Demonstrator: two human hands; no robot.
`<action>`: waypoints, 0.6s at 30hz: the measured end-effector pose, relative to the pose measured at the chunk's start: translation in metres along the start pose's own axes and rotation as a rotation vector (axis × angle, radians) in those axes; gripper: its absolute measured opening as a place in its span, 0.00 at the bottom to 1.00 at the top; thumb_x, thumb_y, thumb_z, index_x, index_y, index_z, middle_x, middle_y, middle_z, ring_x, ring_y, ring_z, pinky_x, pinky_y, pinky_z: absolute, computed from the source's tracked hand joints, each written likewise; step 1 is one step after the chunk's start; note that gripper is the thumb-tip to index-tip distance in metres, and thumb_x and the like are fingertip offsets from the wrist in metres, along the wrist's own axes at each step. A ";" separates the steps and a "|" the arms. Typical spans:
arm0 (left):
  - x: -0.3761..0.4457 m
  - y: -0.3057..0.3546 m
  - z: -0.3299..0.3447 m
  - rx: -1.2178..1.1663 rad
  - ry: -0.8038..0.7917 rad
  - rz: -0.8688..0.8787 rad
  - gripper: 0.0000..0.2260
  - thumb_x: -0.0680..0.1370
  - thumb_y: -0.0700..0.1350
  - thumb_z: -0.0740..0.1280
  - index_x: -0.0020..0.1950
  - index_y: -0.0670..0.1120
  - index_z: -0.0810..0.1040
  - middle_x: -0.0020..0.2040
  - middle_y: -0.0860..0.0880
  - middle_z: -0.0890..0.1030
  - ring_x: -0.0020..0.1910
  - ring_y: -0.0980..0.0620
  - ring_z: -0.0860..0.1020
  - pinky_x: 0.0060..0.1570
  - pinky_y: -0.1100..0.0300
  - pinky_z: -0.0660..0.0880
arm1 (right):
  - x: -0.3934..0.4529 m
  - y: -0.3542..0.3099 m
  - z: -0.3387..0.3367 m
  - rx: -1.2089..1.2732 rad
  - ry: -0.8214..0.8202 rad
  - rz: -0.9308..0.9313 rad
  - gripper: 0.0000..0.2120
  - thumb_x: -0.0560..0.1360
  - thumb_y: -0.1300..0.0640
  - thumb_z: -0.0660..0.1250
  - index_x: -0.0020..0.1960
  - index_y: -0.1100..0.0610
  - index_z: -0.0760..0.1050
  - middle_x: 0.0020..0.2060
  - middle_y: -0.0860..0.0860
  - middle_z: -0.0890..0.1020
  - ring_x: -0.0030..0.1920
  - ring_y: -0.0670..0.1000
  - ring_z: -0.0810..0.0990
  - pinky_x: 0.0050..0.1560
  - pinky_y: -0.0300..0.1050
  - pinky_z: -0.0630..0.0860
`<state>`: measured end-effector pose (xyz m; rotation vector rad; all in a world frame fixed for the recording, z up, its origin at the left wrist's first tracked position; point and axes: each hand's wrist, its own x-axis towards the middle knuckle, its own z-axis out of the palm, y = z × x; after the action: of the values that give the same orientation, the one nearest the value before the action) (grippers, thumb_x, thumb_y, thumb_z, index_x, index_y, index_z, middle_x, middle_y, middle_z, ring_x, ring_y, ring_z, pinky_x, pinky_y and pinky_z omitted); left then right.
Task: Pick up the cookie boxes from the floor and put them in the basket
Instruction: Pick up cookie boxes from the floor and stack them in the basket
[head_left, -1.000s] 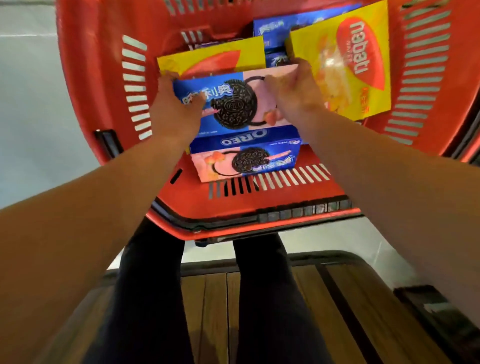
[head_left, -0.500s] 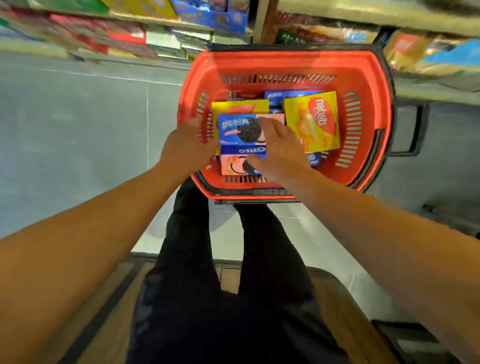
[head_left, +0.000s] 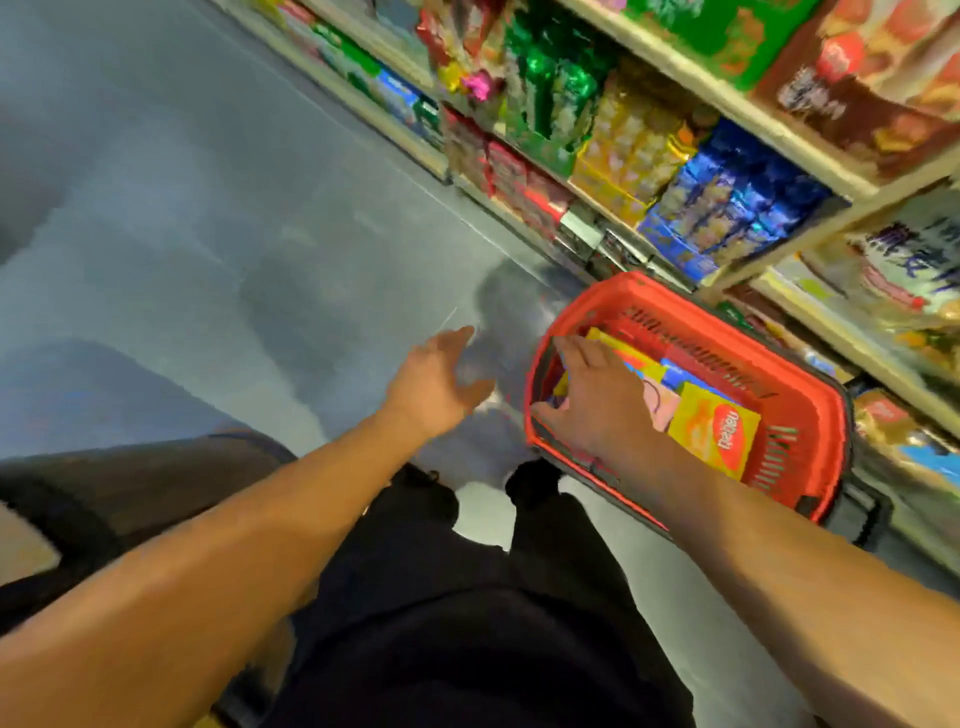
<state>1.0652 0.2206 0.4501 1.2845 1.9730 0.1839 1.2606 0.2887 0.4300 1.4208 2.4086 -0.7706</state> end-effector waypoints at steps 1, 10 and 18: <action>-0.005 -0.017 -0.012 -0.021 0.046 -0.013 0.38 0.69 0.62 0.63 0.71 0.38 0.69 0.68 0.37 0.72 0.67 0.40 0.72 0.67 0.53 0.66 | 0.007 -0.018 -0.002 -0.045 -0.021 -0.047 0.43 0.67 0.37 0.68 0.74 0.58 0.63 0.70 0.58 0.70 0.70 0.62 0.67 0.72 0.55 0.62; -0.071 -0.186 -0.137 -0.133 0.356 -0.264 0.32 0.76 0.54 0.68 0.76 0.47 0.61 0.75 0.45 0.66 0.72 0.45 0.66 0.69 0.57 0.61 | 0.082 -0.241 0.004 -0.268 -0.088 -0.448 0.44 0.71 0.36 0.67 0.78 0.54 0.55 0.76 0.54 0.61 0.76 0.60 0.57 0.75 0.54 0.56; -0.113 -0.303 -0.193 -0.322 0.539 -0.548 0.33 0.76 0.56 0.67 0.77 0.48 0.59 0.76 0.46 0.63 0.73 0.46 0.64 0.70 0.55 0.60 | 0.139 -0.416 0.007 -0.432 -0.188 -0.756 0.43 0.71 0.37 0.67 0.78 0.53 0.54 0.76 0.52 0.61 0.77 0.57 0.56 0.76 0.50 0.55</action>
<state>0.7417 0.0329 0.4941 0.4809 2.5377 0.5928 0.8308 0.2264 0.4932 0.2484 2.7165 -0.4331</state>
